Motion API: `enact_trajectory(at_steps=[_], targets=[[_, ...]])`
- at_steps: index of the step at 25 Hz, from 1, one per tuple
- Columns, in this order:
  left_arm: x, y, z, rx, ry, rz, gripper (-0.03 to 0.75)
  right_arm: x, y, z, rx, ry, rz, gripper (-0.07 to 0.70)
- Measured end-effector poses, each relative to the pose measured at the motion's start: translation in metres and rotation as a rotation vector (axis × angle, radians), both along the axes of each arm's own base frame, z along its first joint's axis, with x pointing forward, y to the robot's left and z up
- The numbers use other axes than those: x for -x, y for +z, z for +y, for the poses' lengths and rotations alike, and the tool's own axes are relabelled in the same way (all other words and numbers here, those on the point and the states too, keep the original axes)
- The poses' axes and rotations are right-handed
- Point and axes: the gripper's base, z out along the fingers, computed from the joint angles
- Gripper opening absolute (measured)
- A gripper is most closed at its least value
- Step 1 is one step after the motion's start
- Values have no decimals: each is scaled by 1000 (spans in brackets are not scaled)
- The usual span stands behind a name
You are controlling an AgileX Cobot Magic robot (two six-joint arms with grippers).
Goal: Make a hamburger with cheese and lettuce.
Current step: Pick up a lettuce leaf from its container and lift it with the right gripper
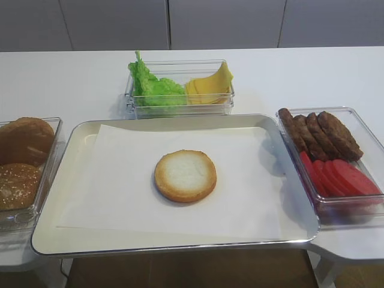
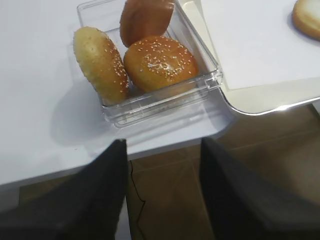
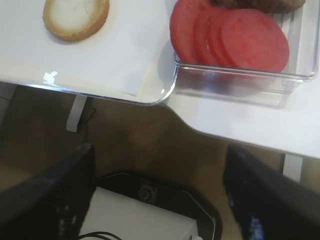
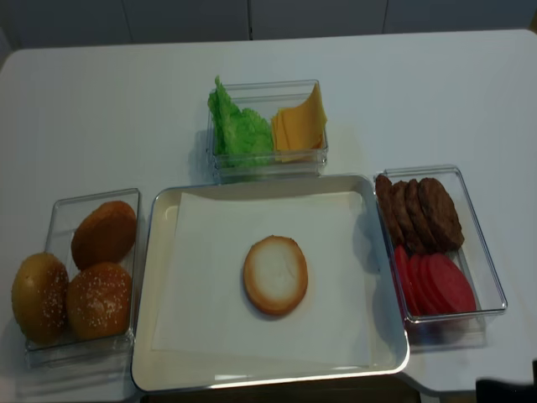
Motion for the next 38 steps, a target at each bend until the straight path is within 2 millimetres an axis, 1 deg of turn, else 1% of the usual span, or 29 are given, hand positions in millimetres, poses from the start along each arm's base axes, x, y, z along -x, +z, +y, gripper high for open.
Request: enact_trajectory(at_steps=[4,7,10,12,15,18,21,25,27,28,29,32,34,38], targets=[[0,0,0,0,0,0,352,-28,23,1,-27,-46,89,619],[0,0,0,0,0,0,352,-56,37,2,-37,-61,154,619],[0,0,0,0,0,0,352,-87,46,3,-47,-82,202,616],[0,0,0,0,0,0,352,-108,52,3,-52,-92,226,591],[0,0,0,0,0,0,352,-139,62,4,-59,-106,237,534],[0,0,0,0,0,0,352,-167,71,12,-55,-96,237,515],[0,0,0,0,0,0,352,-195,76,33,-16,-53,241,511],[0,0,0,0,0,0,352,-236,75,71,21,-11,251,509],[0,0,0,0,0,0,352,-256,69,92,20,14,263,509],[0,0,0,0,0,0,352,-263,71,101,13,22,255,509],[0,0,0,0,0,0,352,-272,67,111,14,33,259,509],[0,0,0,0,0,0,352,-294,66,140,7,69,232,509],[0,0,0,0,0,0,352,-306,59,158,5,87,228,507],[0,0,0,0,0,0,352,-329,51,179,-17,104,208,507]])
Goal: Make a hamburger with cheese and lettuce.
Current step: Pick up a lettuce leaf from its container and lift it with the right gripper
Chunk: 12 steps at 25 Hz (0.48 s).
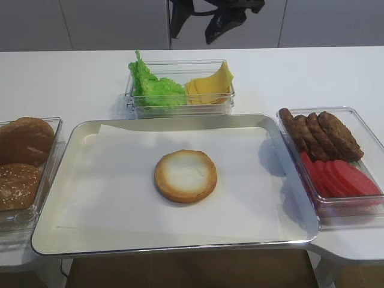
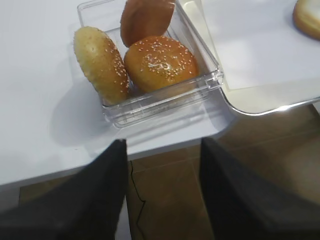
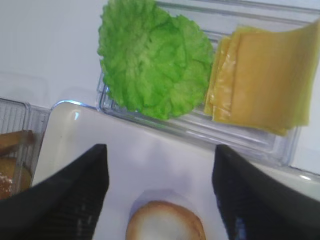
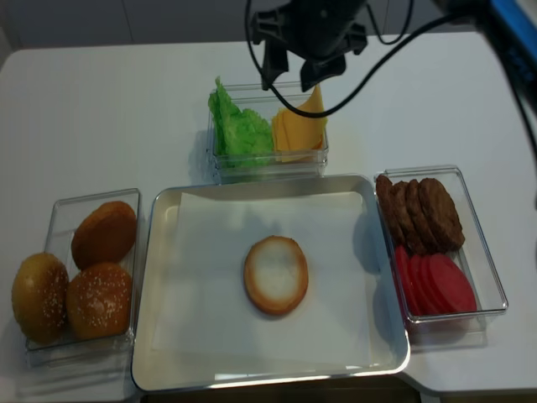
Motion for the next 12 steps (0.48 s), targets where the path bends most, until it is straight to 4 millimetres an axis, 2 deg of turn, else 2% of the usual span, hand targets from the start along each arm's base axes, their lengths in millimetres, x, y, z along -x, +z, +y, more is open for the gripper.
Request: enact_trajectory(at_steps=[4,12], targets=[[0,0,0,0,0,0,352,-16,-5,12,-24,9,-20,507],[0,0,0,0,0,0,352,-35,-31,31,-97,35,8,506]])
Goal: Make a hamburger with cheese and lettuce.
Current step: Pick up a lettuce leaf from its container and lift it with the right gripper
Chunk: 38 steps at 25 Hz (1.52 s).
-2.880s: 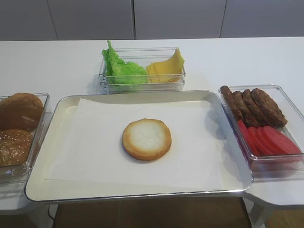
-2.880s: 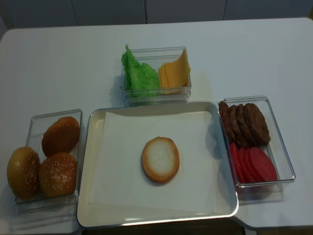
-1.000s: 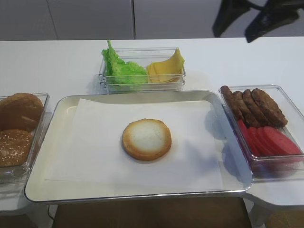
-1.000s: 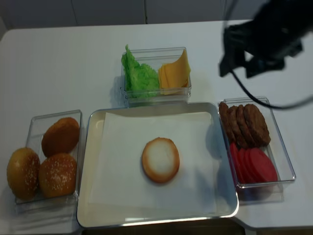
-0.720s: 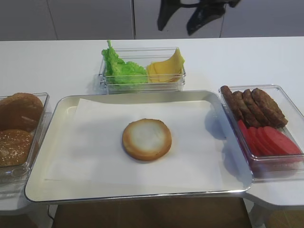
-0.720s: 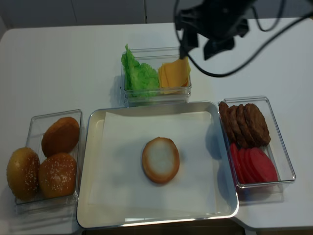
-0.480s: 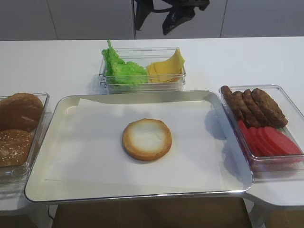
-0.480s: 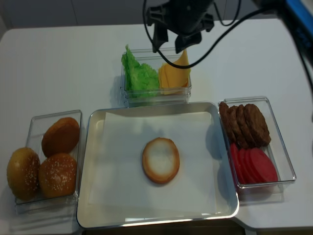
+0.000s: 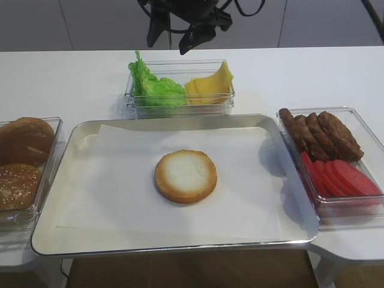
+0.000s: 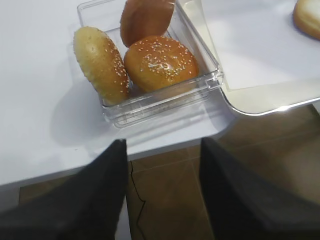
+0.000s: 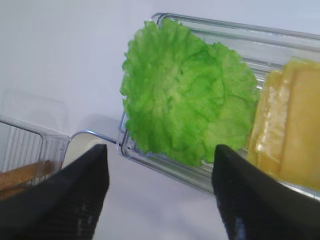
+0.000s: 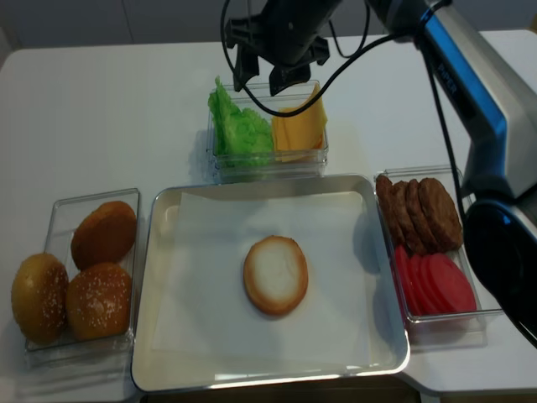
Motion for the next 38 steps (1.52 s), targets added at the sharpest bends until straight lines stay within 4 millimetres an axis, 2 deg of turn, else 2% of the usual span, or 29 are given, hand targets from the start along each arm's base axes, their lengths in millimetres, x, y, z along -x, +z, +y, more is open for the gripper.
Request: enact_trajectory(at_steps=[4,12,27,38], targets=[[0,0,0,0,0,0,352,-7,-8,9,-27,-6,-45,506],[0,0,0,0,0,0,352,-14,-7,25,-98,-6,-162,506],[0,0,0,0,0,0,352,-29,-44,35,-106,-11,-148,506],[0,0,0,0,0,0,352,-33,-56,36,-92,-13,-136,506]])
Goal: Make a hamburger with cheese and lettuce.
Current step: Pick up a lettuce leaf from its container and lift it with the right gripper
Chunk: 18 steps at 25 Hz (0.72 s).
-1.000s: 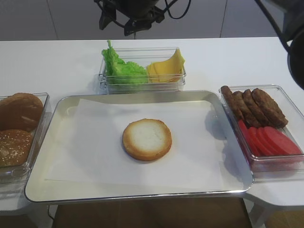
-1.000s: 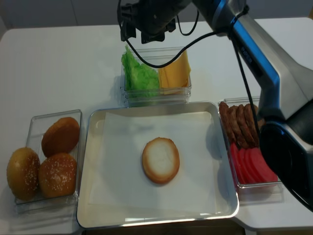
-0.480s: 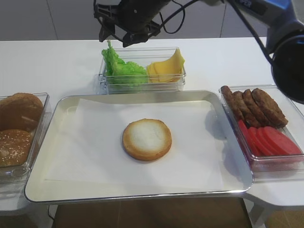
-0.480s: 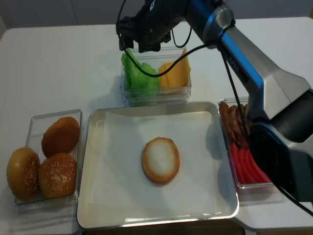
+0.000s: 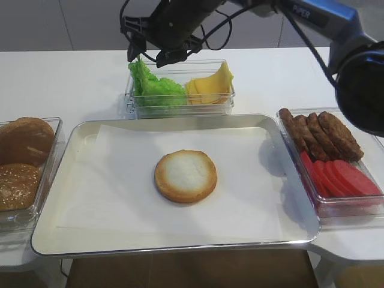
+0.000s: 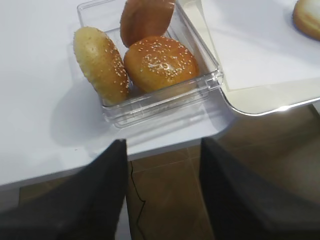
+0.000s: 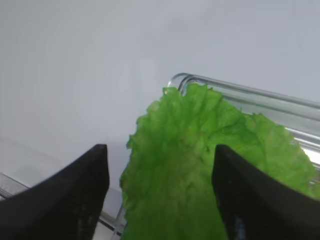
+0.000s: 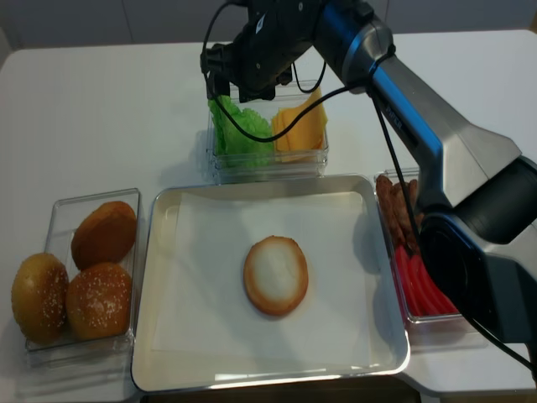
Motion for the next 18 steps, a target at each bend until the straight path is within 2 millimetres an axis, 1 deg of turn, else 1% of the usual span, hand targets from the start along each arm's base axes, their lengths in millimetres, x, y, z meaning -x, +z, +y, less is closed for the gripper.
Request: enact_trajectory(at_steps=[18], targets=[[0,0,0,0,0,0,352,-1,-1,-1,12,-3,-14,505]])
